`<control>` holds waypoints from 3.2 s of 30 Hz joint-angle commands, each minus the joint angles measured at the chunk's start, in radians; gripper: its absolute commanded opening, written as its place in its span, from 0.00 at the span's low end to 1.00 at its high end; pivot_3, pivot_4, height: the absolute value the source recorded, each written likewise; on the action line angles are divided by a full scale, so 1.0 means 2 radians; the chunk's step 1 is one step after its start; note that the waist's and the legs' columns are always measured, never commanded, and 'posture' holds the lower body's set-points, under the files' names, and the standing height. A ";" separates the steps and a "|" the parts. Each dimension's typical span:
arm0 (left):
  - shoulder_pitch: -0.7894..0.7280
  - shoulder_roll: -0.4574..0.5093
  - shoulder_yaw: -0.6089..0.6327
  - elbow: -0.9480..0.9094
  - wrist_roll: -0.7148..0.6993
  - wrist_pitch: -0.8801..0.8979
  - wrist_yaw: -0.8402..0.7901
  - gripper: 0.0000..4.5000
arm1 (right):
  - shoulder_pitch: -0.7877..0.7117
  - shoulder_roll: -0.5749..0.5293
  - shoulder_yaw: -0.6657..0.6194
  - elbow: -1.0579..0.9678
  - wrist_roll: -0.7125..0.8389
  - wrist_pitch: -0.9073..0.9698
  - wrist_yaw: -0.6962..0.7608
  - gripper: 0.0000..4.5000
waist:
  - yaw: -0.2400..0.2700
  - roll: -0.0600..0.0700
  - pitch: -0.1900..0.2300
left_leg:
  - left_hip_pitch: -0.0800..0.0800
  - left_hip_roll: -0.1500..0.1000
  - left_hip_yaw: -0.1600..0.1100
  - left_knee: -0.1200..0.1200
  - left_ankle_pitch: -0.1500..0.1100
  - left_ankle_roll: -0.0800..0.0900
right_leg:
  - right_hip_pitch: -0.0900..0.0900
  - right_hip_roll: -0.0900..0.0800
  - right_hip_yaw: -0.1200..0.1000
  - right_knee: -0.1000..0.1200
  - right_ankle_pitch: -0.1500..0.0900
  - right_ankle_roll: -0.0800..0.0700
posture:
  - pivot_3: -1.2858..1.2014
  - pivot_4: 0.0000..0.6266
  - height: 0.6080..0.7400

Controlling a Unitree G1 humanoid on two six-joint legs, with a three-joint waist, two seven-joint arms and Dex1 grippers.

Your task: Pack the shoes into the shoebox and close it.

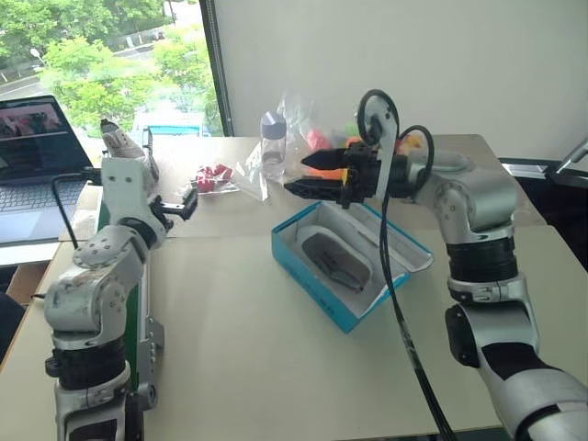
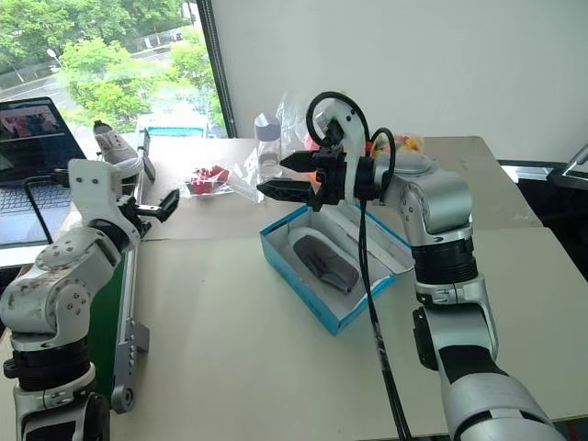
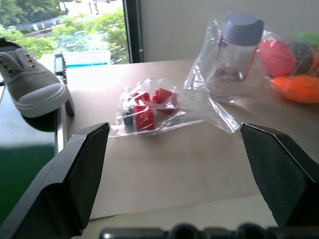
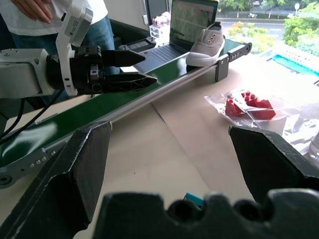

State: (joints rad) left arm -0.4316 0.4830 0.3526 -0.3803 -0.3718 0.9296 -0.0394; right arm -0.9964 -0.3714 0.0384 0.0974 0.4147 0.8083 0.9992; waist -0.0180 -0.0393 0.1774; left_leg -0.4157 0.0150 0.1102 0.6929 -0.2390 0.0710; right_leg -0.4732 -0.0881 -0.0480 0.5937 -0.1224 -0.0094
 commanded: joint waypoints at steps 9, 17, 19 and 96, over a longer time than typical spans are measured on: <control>0.044 -0.083 0.046 -0.005 0.053 -0.019 0.096 1.00 | 0.018 0.023 0.049 -0.009 0.006 -0.044 0.013 0.99 | 0.007 0.000 0.000 | 0.000 -0.001 0.000 0.000 -0.002 -0.004 | 0.000 -0.001 0.000 0.000 0.000 0.000 | 0.52 0.24 1.00; -0.001 -0.075 0.053 0.078 0.083 -0.065 0.117 1.00 | 0.021 0.023 0.049 -0.012 0.007 -0.042 0.005 0.99 | 0.006 0.000 0.000 | 0.000 0.000 0.000 0.000 -0.002 -0.005 | 0.000 -0.001 -0.001 0.001 0.000 -0.001 | 0.52 0.24 1.00; -0.014 -0.072 0.055 0.103 0.085 -0.076 0.118 1.00 | 0.023 0.023 0.046 -0.021 0.013 -0.035 0.005 0.99 | 0.006 0.000 0.000 | 0.000 0.000 0.000 0.000 -0.002 -0.005 | 0.000 -0.001 -0.001 0.000 0.000 -0.001 | 0.52 0.24 1.00; -0.191 -0.230 -0.080 0.067 -0.068 -0.101 0.026 0.00 | -0.090 0.106 -0.204 0.139 0.184 0.050 -0.293 0.41 | 0.001 -0.001 0.000 | -0.004 0.000 -0.001 0.000 0.001 0.001 | -0.002 0.000 -0.001 0.000 0.001 0.000 | 0.52 0.24 1.00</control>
State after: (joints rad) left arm -0.7814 0.0235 0.1982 -0.2033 -0.4936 0.7389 0.0189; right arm -1.1357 -0.1455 -0.3721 0.3936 0.7683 0.9240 0.3951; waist -0.0151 -0.0404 0.1777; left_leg -0.4242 0.0146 0.1089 0.6937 -0.2379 0.0734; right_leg -0.4771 -0.0881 -0.0508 0.5933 -0.1195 -0.0092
